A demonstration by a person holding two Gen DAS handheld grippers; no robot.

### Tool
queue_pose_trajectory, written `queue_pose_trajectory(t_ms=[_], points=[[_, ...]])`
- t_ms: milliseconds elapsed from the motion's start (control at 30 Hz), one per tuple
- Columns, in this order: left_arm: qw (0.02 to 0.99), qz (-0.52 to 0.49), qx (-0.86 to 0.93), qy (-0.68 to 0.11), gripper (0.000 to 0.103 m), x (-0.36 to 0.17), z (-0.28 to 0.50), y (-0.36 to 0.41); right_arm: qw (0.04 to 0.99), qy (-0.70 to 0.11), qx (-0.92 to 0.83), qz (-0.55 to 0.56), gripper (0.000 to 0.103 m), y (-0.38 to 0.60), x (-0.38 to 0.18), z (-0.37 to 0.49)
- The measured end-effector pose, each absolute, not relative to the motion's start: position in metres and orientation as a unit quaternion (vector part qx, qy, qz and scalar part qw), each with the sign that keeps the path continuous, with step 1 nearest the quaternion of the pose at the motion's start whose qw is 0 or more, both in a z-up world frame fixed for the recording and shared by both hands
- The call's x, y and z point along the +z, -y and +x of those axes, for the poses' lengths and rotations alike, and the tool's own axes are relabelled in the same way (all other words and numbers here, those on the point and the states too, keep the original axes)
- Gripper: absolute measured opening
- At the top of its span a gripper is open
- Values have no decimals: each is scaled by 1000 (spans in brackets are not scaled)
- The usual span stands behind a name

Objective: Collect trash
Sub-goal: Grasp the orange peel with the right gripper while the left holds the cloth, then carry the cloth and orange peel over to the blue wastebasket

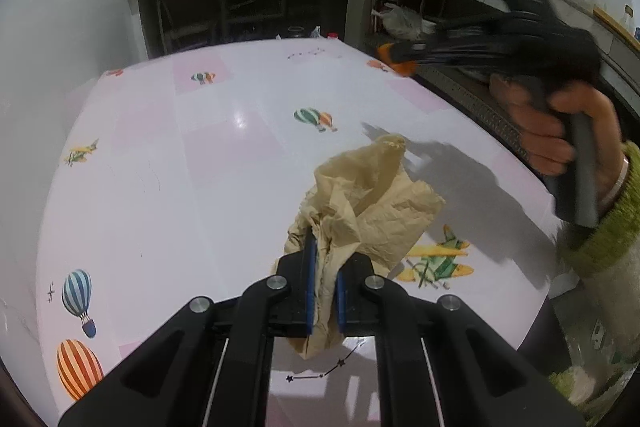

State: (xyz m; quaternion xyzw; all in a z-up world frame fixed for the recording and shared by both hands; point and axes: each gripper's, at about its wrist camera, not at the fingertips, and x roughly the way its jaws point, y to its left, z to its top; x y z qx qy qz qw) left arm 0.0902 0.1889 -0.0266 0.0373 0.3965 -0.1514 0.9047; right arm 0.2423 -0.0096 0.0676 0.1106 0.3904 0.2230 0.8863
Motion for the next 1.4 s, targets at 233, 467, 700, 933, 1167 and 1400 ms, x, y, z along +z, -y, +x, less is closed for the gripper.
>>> queue_pose_trajectory(t_ms=[233, 467, 700, 933, 1167, 1400], points=[[911, 41, -169, -375, 7, -6, 94, -171, 895, -353, 188, 197, 11, 94, 91, 204], [907, 25, -220, -358, 7, 20, 120, -135, 915, -322, 68, 235, 11, 193, 85, 149], [883, 28, -298, -363, 7, 38, 161, -53, 895, -345, -56, 277, 11, 273, 39, 100], [818, 36, -365, -444, 7, 12, 208, 63, 866, -374, -100, 318, 11, 309, -14, 92], [749, 91, -358, -550, 8, -55, 253, 185, 838, -405, -116, 346, 11, 342, -62, 98], [702, 127, -328, -619, 10, -122, 285, 263, 826, -428, -126, 346, 12, 372, -97, 135]])
